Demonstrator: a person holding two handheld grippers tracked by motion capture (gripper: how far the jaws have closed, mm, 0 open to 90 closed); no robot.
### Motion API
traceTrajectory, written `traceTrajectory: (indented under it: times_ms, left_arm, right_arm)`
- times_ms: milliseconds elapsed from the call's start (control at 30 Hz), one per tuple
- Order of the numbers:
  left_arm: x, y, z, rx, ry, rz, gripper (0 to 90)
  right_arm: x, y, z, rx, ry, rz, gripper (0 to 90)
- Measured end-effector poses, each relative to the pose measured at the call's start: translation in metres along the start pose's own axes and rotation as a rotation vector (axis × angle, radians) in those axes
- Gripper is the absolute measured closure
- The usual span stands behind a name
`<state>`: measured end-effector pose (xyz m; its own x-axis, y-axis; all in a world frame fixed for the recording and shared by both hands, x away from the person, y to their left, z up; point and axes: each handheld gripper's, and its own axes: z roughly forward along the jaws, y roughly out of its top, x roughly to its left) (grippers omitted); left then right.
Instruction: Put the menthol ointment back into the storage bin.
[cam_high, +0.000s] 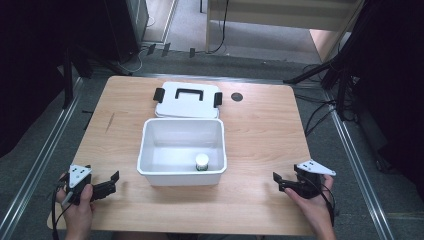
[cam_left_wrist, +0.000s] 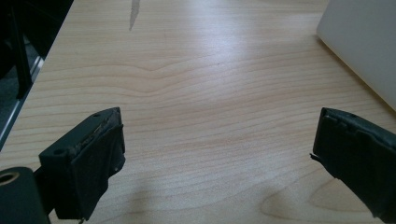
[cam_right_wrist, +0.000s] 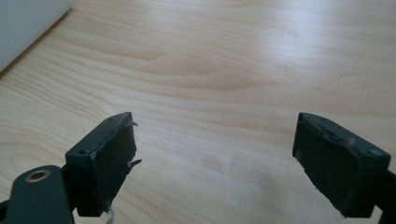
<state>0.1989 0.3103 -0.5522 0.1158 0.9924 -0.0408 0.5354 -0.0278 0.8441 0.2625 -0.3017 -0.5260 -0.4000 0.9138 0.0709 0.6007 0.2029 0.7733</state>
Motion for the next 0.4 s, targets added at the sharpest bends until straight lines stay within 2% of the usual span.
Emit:
traceTrajectory:
  times_ms: [100, 267, 300, 367, 400]
  left_arm:
    - [0.000, 0.000, 0.000, 0.000, -0.001, 0.001, 3.0]
    - [-0.001, 0.000, 0.000, 0.005, 0.002, 0.003, 3.0]
    - [-0.001, 0.000, 0.000, 0.002, 0.001, 0.001, 3.0]
    - [0.000, 0.000, 0.000, 0.003, 0.001, -0.003, 3.0]
    - [0.000, 0.000, 0.001, 0.002, 0.002, -0.004, 3.0]
  right_arm:
    - [-0.009, -0.015, -0.006, -0.048, -0.022, 0.041, 14.3]
    - [-0.022, -0.034, -0.010, -0.128, -0.011, 0.150, 14.6]
    - [-0.023, -0.035, -0.012, -0.139, -0.009, 0.162, 14.6]
    - [-0.024, -0.035, -0.014, -0.158, -0.008, 0.156, 14.6]
    - [-0.024, -0.037, -0.014, -0.175, -0.002, 0.175, 14.6]
